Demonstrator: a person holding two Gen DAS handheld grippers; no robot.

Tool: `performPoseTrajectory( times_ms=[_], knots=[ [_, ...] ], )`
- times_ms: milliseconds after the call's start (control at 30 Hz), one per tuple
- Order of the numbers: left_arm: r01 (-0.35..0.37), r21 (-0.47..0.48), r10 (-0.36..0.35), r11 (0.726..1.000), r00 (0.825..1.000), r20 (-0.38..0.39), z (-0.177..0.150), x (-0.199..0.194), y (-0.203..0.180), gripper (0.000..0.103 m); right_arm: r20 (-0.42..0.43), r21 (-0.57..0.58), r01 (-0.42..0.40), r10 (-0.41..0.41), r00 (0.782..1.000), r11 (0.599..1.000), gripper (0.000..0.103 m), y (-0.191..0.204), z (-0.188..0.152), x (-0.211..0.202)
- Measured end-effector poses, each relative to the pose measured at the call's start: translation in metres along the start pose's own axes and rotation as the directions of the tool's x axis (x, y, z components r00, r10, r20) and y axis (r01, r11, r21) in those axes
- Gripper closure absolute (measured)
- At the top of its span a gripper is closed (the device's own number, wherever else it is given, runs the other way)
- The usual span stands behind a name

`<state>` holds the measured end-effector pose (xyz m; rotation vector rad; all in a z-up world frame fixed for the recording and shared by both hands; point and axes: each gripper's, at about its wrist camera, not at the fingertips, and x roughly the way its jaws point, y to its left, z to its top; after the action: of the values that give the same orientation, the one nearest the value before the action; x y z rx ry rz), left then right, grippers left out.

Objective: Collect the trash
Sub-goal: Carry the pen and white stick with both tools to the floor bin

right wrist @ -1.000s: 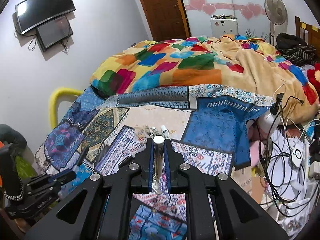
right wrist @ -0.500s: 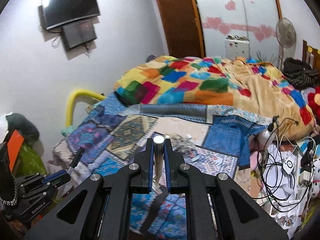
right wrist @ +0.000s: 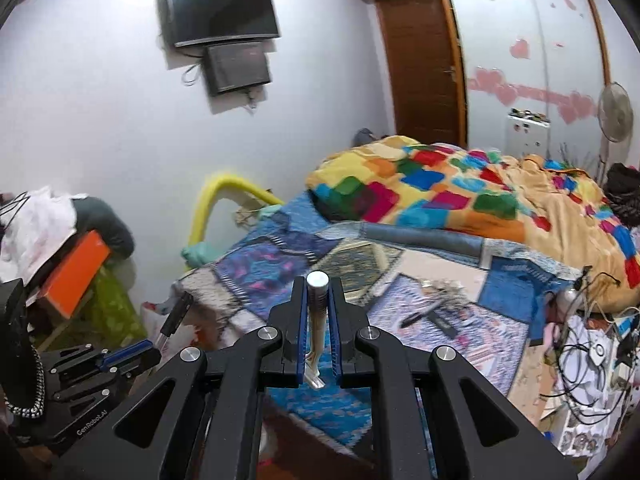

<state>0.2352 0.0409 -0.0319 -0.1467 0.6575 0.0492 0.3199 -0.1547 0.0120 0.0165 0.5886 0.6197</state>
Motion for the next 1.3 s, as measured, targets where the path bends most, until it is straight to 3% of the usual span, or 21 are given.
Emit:
performPoseTrajectory(
  times_ms=[400,867,1167,1233,1300],
  knots=[
    [-0.1,-0.08,0.098,0.992,0.995,-0.027,-0.045,-0.042,0.076,0.096,-0.084,-0.082,-0.129,0.122,0.989,0.988,0.094,0.089,-0.035,0.026],
    [-0.16,-0.193,0.129,0.968,0.978,-0.162,-0.104,-0.006,0.147,0.096,-0.276,-0.149,-0.209,0.162,0.947,0.967,0.094,0.16,-0.086,0.087],
    [-0.202,-0.303,0.11,0.931,0.95,-0.294,-0.145,0.035,0.184,0.096,-0.45,-0.156,-0.265,0.17,0.877,0.952,0.094,0.186,-0.125,0.15],
    [-0.203,-0.324,0.097,0.924,0.944,-0.315,-0.153,0.043,0.189,0.096,-0.491,-0.155,-0.283,0.175,0.854,0.946,0.094,0.19,-0.132,0.163],
    [-0.213,-0.335,0.093,0.918,0.936,-0.339,-0.16,0.052,0.192,0.096,-0.541,-0.136,-0.33,0.209,0.814,0.934,0.094,0.195,-0.138,0.177]
  ],
)
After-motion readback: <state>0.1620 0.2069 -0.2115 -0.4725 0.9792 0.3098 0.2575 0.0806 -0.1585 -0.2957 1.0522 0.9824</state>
